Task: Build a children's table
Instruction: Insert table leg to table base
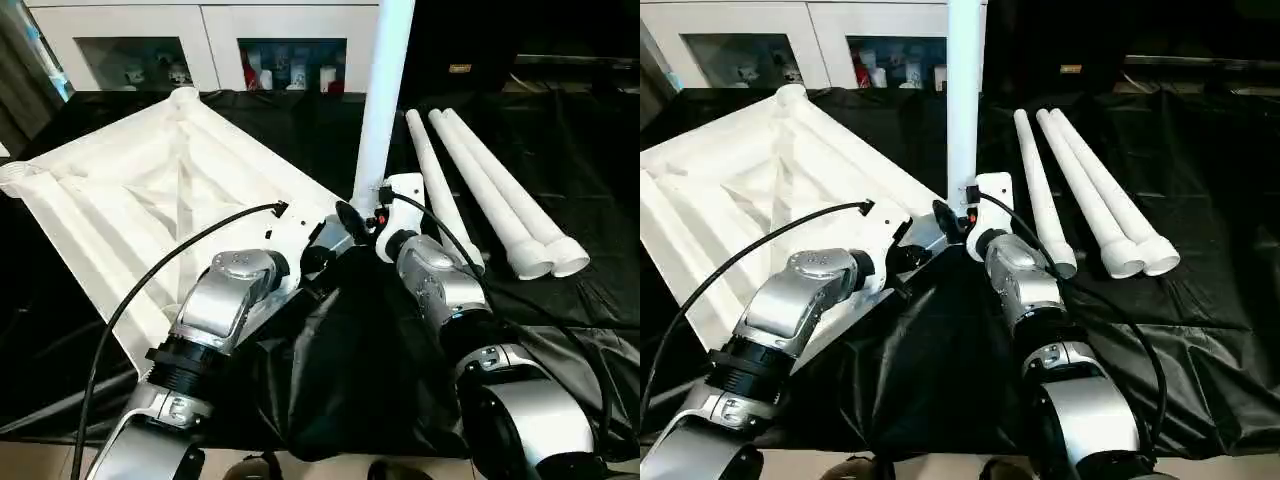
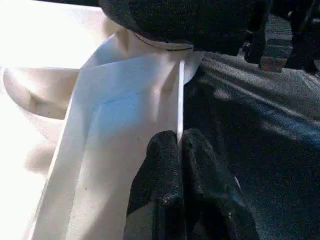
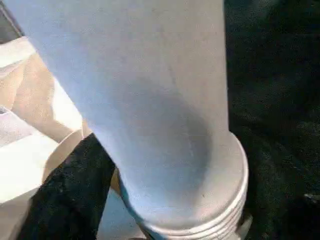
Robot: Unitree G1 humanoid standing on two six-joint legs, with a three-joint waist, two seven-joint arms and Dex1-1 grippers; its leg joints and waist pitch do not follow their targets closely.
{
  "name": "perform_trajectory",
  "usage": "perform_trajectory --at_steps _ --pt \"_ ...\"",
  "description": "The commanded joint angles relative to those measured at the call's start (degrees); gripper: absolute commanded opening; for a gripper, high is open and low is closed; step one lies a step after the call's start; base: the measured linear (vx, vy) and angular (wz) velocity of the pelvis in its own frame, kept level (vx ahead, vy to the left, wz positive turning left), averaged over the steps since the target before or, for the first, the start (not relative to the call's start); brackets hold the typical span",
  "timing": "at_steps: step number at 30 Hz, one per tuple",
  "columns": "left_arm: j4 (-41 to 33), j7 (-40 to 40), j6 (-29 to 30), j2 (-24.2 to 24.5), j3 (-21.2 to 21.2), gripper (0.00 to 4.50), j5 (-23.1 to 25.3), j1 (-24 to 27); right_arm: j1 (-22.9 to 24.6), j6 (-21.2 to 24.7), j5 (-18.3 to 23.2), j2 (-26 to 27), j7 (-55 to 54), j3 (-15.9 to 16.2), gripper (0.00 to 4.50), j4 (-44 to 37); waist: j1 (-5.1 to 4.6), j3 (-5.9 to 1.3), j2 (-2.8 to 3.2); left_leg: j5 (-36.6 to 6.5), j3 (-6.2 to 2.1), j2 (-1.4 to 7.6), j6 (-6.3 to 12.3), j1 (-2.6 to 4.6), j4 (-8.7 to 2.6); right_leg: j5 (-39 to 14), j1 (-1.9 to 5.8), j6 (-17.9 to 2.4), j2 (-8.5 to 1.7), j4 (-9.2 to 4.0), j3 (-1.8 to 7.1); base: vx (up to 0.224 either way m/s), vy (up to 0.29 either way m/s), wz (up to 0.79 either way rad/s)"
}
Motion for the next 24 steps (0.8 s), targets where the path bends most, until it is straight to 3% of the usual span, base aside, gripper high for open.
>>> perform_trajectory --at_steps 1,4,6,7,9,10,12,13,14,16,18,21,22,23,24 --pt "-0.55 -2.12 -0.63 -0.93 -2.68 0.00 -1.21 -1.17 3.17 4.21 -0.09 3.63 2.68 2.04 4.14 6.90 0.00 -1.58 0.16 -23.40 -2.91 4.55 -0.83 0.67 -4.81 -25.61 -0.12 -9.32 -6.00 -5.60 3.46 0.000 0.000 0.00" --pt "-2.68 -6.63 -1.84 1.89 -3.68 0.00 -1.89 0.19 3.76 4.61 0.21 1.69 7.77 2.98 4.32 3.76 0.04 -1.81 0.22 -21.73 -2.65 4.56 -0.34 0.60 -4.68 -21.96 0.01 -10.54 -5.86 -5.31 3.49 0.000 0.000 0.00" --pt "-3.28 -8.27 -2.39 3.01 -4.09 0.00 -2.12 0.70 4.10 4.64 0.09 0.83 10.11 3.48 4.42 2.60 0.01 -2.39 0.01 -18.89 -2.55 4.59 0.53 0.16 -4.47 -17.95 0.73 -11.26 -5.85 -4.85 3.44 0.000 0.000 0.00" --pt "-3.90 -10.29 -3.18 4.39 -4.46 0.00 -2.47 1.31 4.97 4.52 -0.37 -0.60 13.48 4.73 4.42 0.55 0.10 -2.56 0.08 -15.56 -2.44 4.60 1.66 -0.11 -4.23 -13.16 0.97 -12.10 -5.72 -4.41 3.26 0.000 0.000 0.00" --pt "-4.26 -11.75 -3.90 5.41 -4.74 0.00 -2.67 1.74 5.73 4.44 -0.71 -1.79 15.94 5.70 4.42 -1.11 0.02 -2.85 0.03 -12.54 -2.10 4.46 3.43 -0.18 -3.75 -9.30 1.21 -13.24 -5.69 -4.08 3.15 0.026 -0.007 0.00" --pt "-5.12 -14.71 -5.01 7.15 -5.08 0.00 -3.44 2.55 7.22 4.58 -1.20 -4.13 20.19 7.40 4.42 -4.43 0.16 -3.23 0.06 -9.24 -1.95 4.41 4.55 -0.17 -3.30 -4.33 1.43 -14.36 -5.55 -3.55 3.03 0.062 -0.019 0.01" --pt "-5.12 -14.71 -5.01 7.15 -5.08 0.00 -3.44 2.55 7.22 4.58 -1.20 -4.13 20.19 7.40 4.42 -4.43 0.16 -3.72 0.06 -4.36 -1.78 4.29 6.13 -0.34 -2.67 3.37 1.70 -15.64 -5.29 -2.57 2.87 0.056 -0.018 0.00" --pt "-5.39 -15.43 -5.01 7.59 -5.13 0.00 -3.68 2.76 7.61 4.67 -1.29 -4.77 21.21 7.82 4.42 -5.35 0.18 -4.10 0.07 1.62 -1.56 4.05 8.81 -0.38 -1.87 13.95 1.72 -17.69 -4.96 -1.47 2.66 0.000 0.000 0.00" --pt "-6.02 -17.79 -5.64 9.20 -5.25 0.00 -4.37 3.44 8.87 5.14 -1.28 -7.12 24.51 8.61 4.42 -8.55 0.18 -4.59 -0.16 4.23 -1.45 4.01 10.65 -0.31 -1.41 18.57 1.83 -18.70 -4.76 -0.92 2.51 0.000 0.000 0.00" --pt "-7.24 -22.32 -7.60 12.20 -5.49 0.00 -5.64 4.81 10.98 6.21 -0.71 -11.37 30.20 9.61 4.42 -14.28 0.82 -4.59 -0.14 6.47 -1.44 4.03 12.76 -0.76 -0.93 22.63 2.01 -18.46 -4.55 -0.32 2.20 0.000 0.000 0.00" --pt "-7.75 -23.84 -8.03 13.25 -5.57 0.00 -6.15 5.29 11.72 6.78 -0.43 -12.79 32.17 9.81 4.42 -16.36 0.85 -4.81 -0.02 6.81 -1.67 4.32 13.72 -0.83 -0.71 22.65 1.91 -18.24 -4.56 0.01 1.85 0.000 0.000 0.00" --pt "-7.92 -27.02 -10.05 15.70 -5.57 0.00 -6.51 6.16 13.58 7.70 0.27 -16.12 36.29 10.61 4.42 -21.12 1.40 -4.80 -0.08 4.85 -1.67 4.49 13.49 -0.88 -0.35 17.26 1.50 -18.08 -4.53 -0.21 1.87 0.000 0.000 0.00" --pt "-7.82 -27.77 -10.72 16.35 -5.54 0.00 -6.47 6.35 14.14 7.93 0.46 -17.03 37.40 10.89 4.42 -22.43 1.46 -4.63 -0.04 3.66 -1.59 4.67 13.11 -0.87 -0.48 15.19 1.34 -17.99 -4.66 -0.36 1.95 -0.057 0.009 -0.01" --pt "-7.68 -28.81 -11.39 17.37 -5.36 0.00 -6.48 6.61 14.93 8.41 1.10 -18.30 39.10 11.08 4.42 -24.37 1.71 -4.18 -0.01 -1.68 -1.57 4.78 10.78 -0.85 -0.99 6.39 1.40 -17.67 -4.91 -1.21 2.09 -0.057 0.009 -0.01" --pt "-7.48 -29.22 -11.81 17.84 -5.21 0.00 -6.43 6.72 15.27 8.53 1.49 -18.76 39.85 11.08 4.42 -25.16 1.84 -4.20 0.00 -2.98 -1.57 4.81 9.84 -0.66 -1.13 3.99 1.32 -17.43 -4.94 -1.41 2.12 -0.063 0.005 0.00"
